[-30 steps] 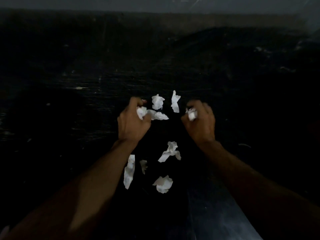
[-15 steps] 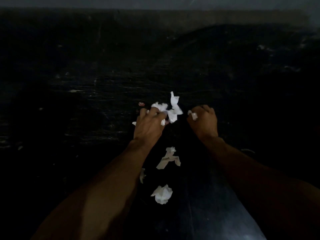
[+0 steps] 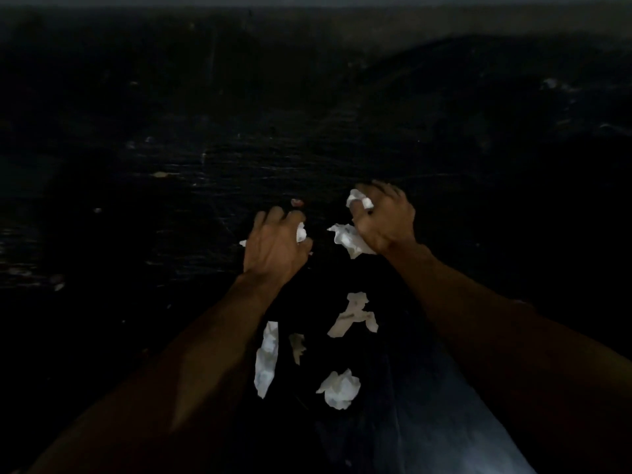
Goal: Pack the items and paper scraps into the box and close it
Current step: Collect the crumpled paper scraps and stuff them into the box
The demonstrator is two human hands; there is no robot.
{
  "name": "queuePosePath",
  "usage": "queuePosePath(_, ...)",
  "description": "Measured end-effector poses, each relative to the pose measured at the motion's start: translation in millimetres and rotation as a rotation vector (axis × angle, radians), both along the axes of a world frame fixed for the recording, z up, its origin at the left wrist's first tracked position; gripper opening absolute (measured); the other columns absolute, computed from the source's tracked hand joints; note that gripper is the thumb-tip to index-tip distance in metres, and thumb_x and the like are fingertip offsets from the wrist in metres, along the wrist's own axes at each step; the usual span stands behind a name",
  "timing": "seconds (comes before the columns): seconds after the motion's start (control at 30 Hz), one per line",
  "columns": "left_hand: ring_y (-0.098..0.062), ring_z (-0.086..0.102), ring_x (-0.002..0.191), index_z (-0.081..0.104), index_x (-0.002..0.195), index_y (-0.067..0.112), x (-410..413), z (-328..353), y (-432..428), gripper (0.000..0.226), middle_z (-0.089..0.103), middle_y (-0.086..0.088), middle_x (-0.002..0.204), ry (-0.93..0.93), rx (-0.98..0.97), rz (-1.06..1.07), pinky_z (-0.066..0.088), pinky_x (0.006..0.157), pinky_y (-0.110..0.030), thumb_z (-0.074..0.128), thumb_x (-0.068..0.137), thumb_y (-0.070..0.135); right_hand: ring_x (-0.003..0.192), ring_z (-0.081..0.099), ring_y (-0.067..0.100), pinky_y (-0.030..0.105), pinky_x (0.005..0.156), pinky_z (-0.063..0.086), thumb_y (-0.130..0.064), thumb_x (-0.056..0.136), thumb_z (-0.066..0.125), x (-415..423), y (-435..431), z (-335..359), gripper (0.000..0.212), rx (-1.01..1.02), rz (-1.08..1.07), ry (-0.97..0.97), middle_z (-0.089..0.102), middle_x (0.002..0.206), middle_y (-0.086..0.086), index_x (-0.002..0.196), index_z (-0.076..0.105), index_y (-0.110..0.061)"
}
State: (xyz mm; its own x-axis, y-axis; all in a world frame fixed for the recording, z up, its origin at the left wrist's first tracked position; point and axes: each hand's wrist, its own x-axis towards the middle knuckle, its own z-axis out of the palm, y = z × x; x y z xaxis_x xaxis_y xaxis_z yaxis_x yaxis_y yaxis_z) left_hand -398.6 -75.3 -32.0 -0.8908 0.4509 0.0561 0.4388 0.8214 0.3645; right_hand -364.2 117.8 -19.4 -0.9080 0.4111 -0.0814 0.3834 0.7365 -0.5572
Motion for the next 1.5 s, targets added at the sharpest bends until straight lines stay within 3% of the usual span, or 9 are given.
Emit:
queuePosePath(0.1,-0.034,0.044,0.107,0.064,0.101,0.018,9.4,-14.3,-2.5,0.025,0.046,-0.014,0.119,0.067,0.116,0.091,0.041,0.092,-0.049,0.057,0.083,0.035,0.145,0.018,0.021,0.058,0.114,0.007,-0.077,0.080,0.042,13.8,-5.6,-4.9,0.069,0.032,0.055,-0.064,0.031,0.155,-0.003,0.138,0.043,-0.040)
queuePosePath(0.23,-0.037,0.040,0.128,0.064,0.098,0.014,7.5,-19.4,-1.5,0.018,0.048,-0.013,0.136,0.060,0.144,0.101,0.028,0.107,-0.057,0.059,0.086,0.026,0.145,0.017,0.027,0.055,0.117,0.013,-0.081,0.068,0.054,31.6,-1.4,-10.8,0.094,0.142,0.217,-0.098,0.024,0.157,0.004,0.146,0.030,-0.036)
queuePosePath(0.37,-0.032,0.058,0.100,0.065,0.099,0.007,9.0,-7.1,-8.7,0.018,0.064,-0.012,0.107,0.022,0.137,0.039,0.044,0.092,-0.040,0.059,0.083,0.012,0.120,0.047,0.030,0.037,0.102,0.037,-0.042,0.082,0.069,50.4,-10.7,-11.5,0.051,0.198,0.194,0.094,0.056,0.128,0.013,0.122,0.060,-0.010)
queuePosePath(0.57,-0.028,0.062,0.095,0.064,0.103,0.012,53.1,25.3,-31.2,0.023,0.064,-0.009,0.106,-0.002,0.255,0.063,0.050,0.083,-0.040,0.062,0.081,0.006,0.102,0.057,0.027,0.034,0.087,0.047,-0.023,0.078,0.071,55.9,-11.5,15.9,0.029,0.064,0.134,-0.063,0.059,0.113,0.010,0.104,0.062,-0.014)
queuePosePath(0.73,0.004,0.051,0.099,0.064,0.115,0.015,99.2,59.0,-55.4,0.037,0.063,0.010,0.110,0.074,0.440,0.173,0.029,0.086,0.003,0.061,0.079,0.005,0.083,0.064,0.019,0.033,0.074,0.054,-0.018,0.073,0.075,81.8,-21.8,41.4,0.019,-0.147,-0.016,0.235,0.067,0.092,0.005,0.090,0.066,-0.020)
queuePosePath(1.0,-0.028,0.058,0.114,0.067,0.113,0.011,183.7,11.5,-84.4,0.041,0.058,-0.010,0.132,0.095,0.364,0.186,0.046,0.097,-0.034,0.052,0.079,0.028,0.098,0.062,0.012,0.014,0.085,0.043,-0.013,0.070,0.076,173.8,-87.0,48.2,0.029,-0.153,0.160,0.441,0.064,0.111,0.005,0.098,0.071,-0.016)
queuePosePath(1.17,-0.037,0.039,0.134,0.062,0.124,0.008,164.9,-9.9,-98.8,0.047,0.047,-0.019,0.142,0.084,0.191,-0.091,0.031,0.111,-0.039,0.047,0.081,0.020,0.111,0.059,0.031,0.041,0.095,0.049,-0.019,0.065,0.082,217.9,-127.5,-5.0,0.050,0.049,0.307,0.268,0.059,0.128,0.015,0.112,0.069,-0.013)
queuePosePath(1.3,-0.035,0.054,0.115,0.068,0.114,0.011,158.1,-10.1,-101.9,0.033,0.061,-0.014,0.124,0.044,0.083,-0.207,0.041,0.101,-0.037,0.056,0.083,0.014,0.106,0.057,0.030,0.042,0.091,0.048,-0.035,0.078,0.066,232.0,-131.0,-31.4,0.042,0.138,0.303,0.257,0.061,0.123,0.010,0.116,0.067,-0.017)
queuePosePath(1.5,-0.031,0.058,0.093,0.061,0.101,0.012,158.5,13.3,-81.5,0.024,0.062,-0.012,0.103,0.009,0.050,-0.045,0.041,0.085,-0.037,0.062,0.079,0.002,0.077,0.062,0.038,0.042,0.068,0.056,-0.014,0.053,0.087,220.9,-127.0,-10.2,0.046,0.132,0.345,0.153,0.064,0.091,0.018,0.094,0.068,-0.008)
